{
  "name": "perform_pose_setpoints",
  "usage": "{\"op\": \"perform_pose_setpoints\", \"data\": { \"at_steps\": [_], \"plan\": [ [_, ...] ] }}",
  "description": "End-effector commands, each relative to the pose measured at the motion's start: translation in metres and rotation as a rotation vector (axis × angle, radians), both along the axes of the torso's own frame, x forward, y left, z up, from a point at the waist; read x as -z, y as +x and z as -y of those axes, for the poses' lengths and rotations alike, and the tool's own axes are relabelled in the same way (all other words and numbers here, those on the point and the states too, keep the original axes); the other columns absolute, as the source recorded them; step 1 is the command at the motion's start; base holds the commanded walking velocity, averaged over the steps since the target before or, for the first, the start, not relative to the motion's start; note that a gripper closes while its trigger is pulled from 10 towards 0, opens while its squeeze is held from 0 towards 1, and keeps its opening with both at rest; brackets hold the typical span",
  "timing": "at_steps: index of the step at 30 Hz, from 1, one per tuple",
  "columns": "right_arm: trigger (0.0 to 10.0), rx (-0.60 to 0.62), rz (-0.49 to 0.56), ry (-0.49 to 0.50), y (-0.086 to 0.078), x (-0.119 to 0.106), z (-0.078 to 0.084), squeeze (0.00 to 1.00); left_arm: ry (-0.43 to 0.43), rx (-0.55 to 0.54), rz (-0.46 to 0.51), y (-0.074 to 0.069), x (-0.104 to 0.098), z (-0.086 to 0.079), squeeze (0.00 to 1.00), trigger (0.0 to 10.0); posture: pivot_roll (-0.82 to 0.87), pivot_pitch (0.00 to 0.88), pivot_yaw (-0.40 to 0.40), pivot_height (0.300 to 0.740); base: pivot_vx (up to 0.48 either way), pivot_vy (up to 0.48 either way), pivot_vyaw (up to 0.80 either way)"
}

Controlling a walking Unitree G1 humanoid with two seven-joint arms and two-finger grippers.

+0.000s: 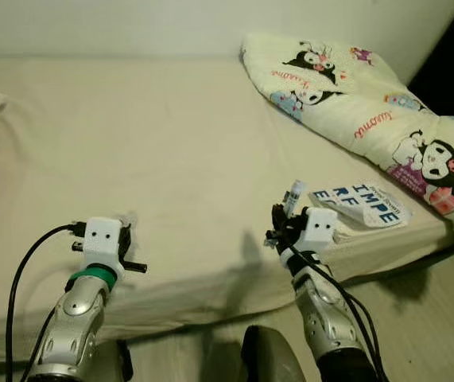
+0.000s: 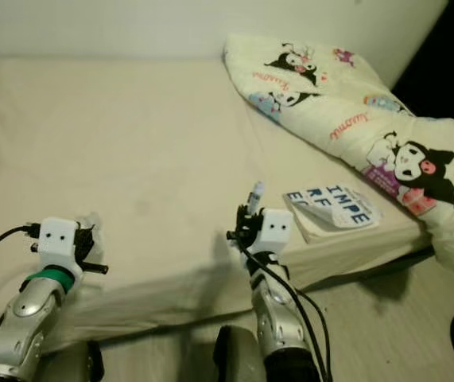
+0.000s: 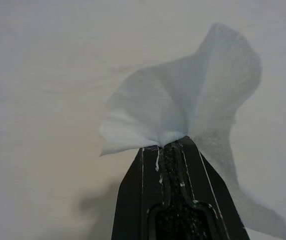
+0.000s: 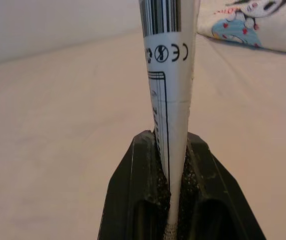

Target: Clean up the room

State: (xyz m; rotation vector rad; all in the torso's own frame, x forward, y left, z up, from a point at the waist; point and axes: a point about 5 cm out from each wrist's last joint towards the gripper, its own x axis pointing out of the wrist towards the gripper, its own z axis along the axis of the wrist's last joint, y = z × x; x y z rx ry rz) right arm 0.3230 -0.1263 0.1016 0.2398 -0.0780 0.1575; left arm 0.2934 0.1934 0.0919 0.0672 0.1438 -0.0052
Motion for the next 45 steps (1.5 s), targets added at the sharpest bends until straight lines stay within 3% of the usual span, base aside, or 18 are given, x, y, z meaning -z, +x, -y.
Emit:
{"op": "perform_pose_setpoints", "data": {
  "at_steps": [1, 17, 31, 45],
  "plan": [
    [10.0, 0.008, -0.006, -0.004, 0.000, 0.003, 0.000, 0.00, -0.019, -0.010, -0.010, -0.002, 0.002, -0.001, 0.00, 10.0, 0.12, 0.000, -0.060, 0.638, 0.000, 0.000, 0.00],
    [10.0, 0.006, -0.021, -0.012, -0.001, 0.008, -0.002, 0.00, 0.081, 0.021, -0.009, -0.005, 0.010, -0.002, 0.00, 10.0, 0.13, 0.000, -0.059, 0.688, 0.000, 0.000, 0.00],
    [10.0, 0.009, -0.040, -0.023, -0.002, 0.014, -0.003, 0.00, 0.099, -0.004, -0.004, -0.007, 0.013, -0.005, 0.00, 10.0, 0.13, 0.000, -0.061, 0.738, 0.000, 0.000, 0.00],
    [10.0, -0.005, -0.064, -0.044, -0.004, 0.020, -0.005, 0.00, 0.099, -0.015, 0.000, -0.008, 0.014, -0.004, 0.00, 10.0, 0.13, 0.000, -0.065, 0.740, 0.000, 0.000, 0.00]
  ]
}}
